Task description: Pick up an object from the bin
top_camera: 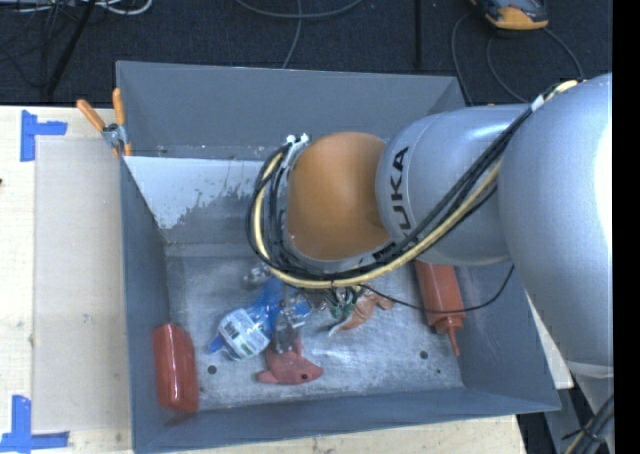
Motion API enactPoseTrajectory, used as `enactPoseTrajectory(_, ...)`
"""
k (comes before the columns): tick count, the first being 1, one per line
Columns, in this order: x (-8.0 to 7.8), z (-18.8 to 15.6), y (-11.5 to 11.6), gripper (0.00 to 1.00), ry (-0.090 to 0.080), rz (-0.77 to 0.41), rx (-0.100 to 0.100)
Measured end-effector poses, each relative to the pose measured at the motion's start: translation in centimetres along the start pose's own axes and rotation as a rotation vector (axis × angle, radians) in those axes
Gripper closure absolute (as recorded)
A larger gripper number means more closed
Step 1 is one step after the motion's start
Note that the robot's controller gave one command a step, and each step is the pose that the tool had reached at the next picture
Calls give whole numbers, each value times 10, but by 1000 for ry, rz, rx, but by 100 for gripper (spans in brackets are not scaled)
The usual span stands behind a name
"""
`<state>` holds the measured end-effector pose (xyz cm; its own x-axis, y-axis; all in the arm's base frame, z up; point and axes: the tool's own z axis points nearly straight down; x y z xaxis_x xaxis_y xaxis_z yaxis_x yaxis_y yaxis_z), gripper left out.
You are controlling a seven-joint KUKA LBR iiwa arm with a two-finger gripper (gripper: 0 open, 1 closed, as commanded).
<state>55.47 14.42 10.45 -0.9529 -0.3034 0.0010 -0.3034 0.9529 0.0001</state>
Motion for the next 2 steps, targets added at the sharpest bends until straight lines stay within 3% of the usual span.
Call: enactPoseTrajectory(2,0,-29,0,100,1,0,0)
